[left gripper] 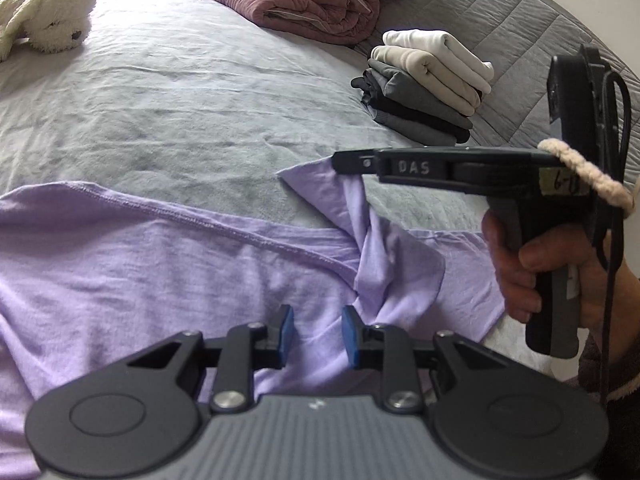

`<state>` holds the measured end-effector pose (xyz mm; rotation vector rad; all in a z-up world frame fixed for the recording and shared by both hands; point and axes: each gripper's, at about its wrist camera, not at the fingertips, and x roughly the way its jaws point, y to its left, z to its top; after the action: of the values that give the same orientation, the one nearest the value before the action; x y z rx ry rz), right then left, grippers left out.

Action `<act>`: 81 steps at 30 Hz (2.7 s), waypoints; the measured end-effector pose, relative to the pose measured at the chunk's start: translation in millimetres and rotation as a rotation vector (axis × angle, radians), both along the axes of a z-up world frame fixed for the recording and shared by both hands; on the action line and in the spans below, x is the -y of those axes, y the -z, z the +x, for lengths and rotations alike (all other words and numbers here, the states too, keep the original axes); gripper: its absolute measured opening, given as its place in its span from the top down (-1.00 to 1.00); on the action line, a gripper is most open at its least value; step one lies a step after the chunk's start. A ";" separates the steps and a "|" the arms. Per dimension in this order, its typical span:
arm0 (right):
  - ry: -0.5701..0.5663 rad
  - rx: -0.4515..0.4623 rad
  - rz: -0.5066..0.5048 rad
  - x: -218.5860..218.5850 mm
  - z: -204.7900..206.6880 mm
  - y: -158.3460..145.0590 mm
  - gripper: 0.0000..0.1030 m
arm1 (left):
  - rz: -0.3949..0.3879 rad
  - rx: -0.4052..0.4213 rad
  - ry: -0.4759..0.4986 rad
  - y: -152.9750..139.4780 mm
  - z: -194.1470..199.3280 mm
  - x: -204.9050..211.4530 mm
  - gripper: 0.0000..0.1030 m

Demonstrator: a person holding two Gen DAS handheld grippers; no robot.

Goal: Fold clothes

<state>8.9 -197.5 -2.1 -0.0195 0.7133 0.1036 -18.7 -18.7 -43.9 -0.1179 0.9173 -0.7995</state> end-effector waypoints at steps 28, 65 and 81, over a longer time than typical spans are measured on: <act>0.394 0.243 -0.047 82.4 -58.0 -62.6 0.96 | -0.001 0.198 -0.030 -22.1 -24.3 11.2 0.92; 0.304 -0.123 -0.082 30.4 -86.5 -36.6 0.18 | -0.012 0.129 -0.147 -36.8 -27.1 -79.4 -0.03; -0.100 -0.205 0.160 -91.1 16.9 4.5 0.06 | 0.091 0.047 -0.611 -19.5 29.4 -192.0 0.05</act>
<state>25.9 -106.4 -6.6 0.1103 0.9071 0.2610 10.8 173.4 -24.4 -0.2823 0.8085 -0.1925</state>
